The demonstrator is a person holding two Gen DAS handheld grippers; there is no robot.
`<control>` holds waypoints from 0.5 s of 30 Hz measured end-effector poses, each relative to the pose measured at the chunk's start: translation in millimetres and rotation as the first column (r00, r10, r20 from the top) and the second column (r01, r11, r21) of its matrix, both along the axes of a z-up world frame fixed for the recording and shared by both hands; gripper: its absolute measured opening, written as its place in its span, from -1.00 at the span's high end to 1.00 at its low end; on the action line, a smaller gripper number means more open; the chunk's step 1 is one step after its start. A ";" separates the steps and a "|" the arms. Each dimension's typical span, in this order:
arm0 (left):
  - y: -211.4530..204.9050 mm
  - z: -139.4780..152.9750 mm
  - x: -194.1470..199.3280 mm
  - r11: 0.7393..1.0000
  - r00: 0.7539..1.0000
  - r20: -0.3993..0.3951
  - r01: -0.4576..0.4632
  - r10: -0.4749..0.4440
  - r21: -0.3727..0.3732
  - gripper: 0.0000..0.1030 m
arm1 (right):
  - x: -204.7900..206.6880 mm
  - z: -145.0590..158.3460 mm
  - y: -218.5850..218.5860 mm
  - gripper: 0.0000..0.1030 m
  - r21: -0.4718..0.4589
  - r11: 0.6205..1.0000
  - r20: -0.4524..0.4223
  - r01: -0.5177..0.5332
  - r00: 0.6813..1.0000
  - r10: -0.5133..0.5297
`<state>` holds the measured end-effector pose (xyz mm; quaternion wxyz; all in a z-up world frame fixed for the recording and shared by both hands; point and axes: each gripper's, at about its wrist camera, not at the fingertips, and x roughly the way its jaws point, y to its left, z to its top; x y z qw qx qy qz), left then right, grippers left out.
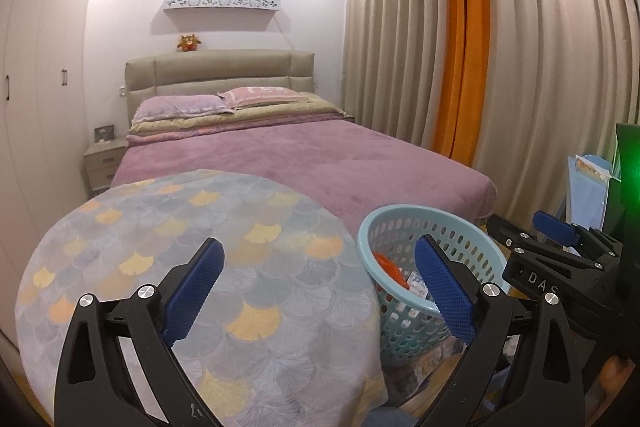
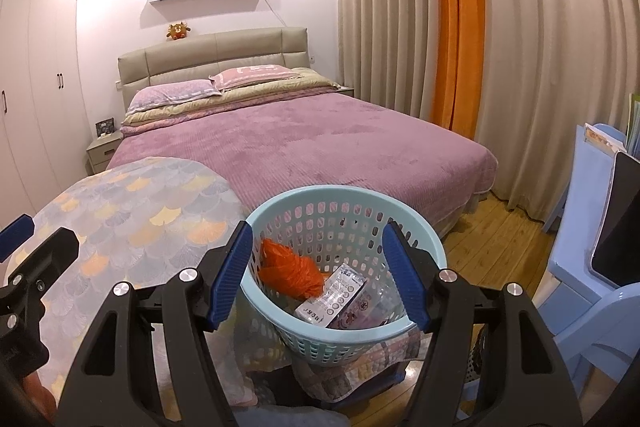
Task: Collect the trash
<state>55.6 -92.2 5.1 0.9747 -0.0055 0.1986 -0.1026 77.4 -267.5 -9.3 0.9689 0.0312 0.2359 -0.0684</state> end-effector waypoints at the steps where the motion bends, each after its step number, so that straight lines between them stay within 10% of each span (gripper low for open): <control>1: -0.4 -0.6 -0.6 1.000 1.000 0.001 0.000 0.000 -0.002 -0.81 | -0.5 0.3 0.9 -0.24 -0.001 1.000 0.000 0.000 1.000 0.000; 15: 2.8 0.7 0.2 1.000 1.000 -0.006 0.011 -0.011 -0.010 -0.85 | -3.3 1.9 1.9 -0.24 -0.003 1.000 0.005 -0.008 1.000 0.008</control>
